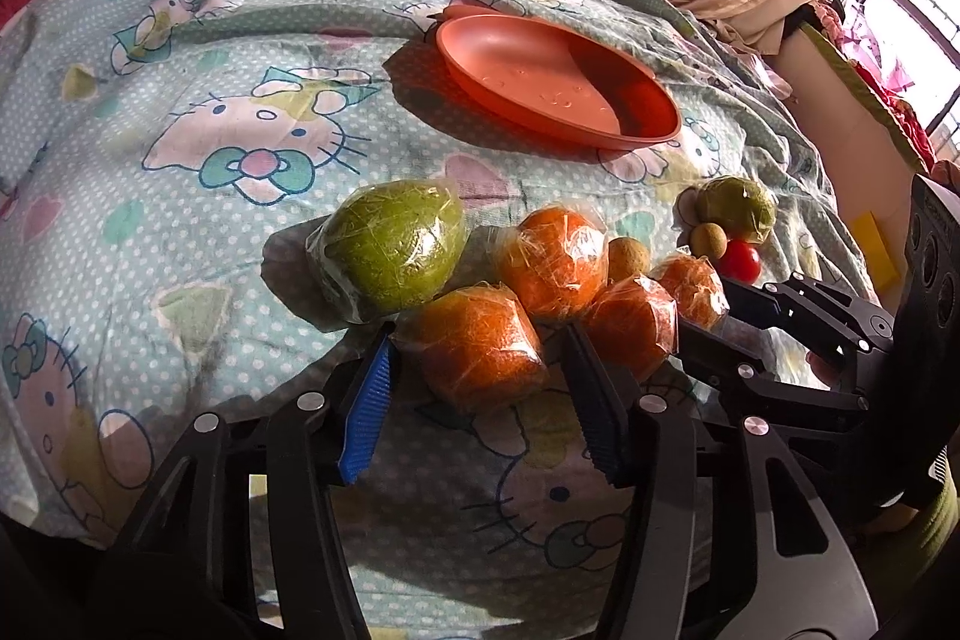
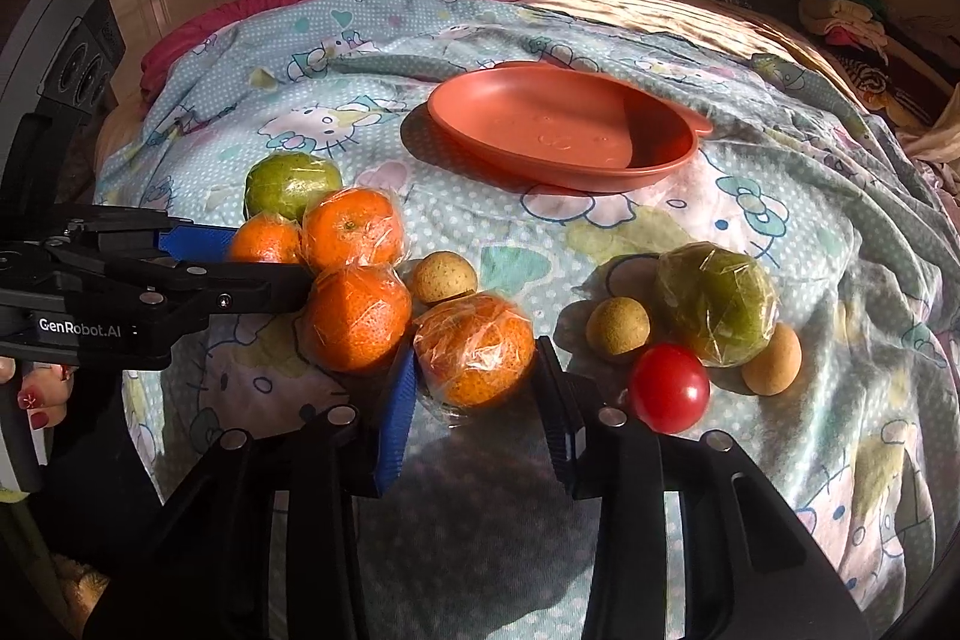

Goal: Organize fruits
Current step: 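Grasp a bagged orange with the left tool while the right tool grasps another bagged orange, then carry both bagged oranges over the orange plate and lower them in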

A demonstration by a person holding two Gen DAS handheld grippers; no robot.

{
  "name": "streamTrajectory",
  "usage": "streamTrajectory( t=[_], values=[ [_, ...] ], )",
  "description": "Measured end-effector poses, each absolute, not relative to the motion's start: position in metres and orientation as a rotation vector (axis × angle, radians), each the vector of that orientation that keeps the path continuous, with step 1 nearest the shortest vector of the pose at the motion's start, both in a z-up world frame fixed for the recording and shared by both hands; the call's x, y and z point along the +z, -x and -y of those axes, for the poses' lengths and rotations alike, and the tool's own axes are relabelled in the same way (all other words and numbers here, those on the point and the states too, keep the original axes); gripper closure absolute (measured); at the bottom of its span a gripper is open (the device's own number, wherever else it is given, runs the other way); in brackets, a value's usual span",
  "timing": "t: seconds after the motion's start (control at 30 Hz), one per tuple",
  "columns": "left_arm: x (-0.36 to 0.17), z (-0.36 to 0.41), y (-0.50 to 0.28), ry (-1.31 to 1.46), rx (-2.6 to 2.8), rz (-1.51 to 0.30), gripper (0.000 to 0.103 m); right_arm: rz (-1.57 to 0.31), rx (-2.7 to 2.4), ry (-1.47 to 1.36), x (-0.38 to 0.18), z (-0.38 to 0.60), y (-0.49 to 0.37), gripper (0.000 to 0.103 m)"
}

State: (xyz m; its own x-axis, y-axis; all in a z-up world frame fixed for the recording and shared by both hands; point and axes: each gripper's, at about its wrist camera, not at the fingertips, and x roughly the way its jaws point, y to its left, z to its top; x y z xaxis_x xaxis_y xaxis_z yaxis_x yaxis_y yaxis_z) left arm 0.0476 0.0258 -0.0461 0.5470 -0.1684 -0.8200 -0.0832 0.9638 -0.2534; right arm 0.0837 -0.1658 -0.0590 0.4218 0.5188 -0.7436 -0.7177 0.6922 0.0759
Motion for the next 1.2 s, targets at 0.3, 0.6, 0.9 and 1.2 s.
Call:
streamTrajectory(
  t=[0.3,0.6,0.9,1.2],
  values=[
    [-0.045,-0.026,-0.049,0.283,-0.073,-0.988,0.069,-0.810,0.784,0.212,-0.044,0.180,-0.085,0.067],
    [-0.027,-0.025,-0.038,0.288,-0.108,-0.976,0.071,-0.781,0.783,0.184,-0.028,0.188,-0.091,0.067],
    [0.000,-0.028,-0.043,0.284,-0.113,-0.928,0.071,-0.766,0.800,0.147,-0.015,0.192,-0.096,0.067],
    [0.009,-0.030,-0.073,0.291,-0.133,-0.928,0.071,-0.745,0.803,0.151,-0.002,0.189,-0.110,0.067]
  ],
)
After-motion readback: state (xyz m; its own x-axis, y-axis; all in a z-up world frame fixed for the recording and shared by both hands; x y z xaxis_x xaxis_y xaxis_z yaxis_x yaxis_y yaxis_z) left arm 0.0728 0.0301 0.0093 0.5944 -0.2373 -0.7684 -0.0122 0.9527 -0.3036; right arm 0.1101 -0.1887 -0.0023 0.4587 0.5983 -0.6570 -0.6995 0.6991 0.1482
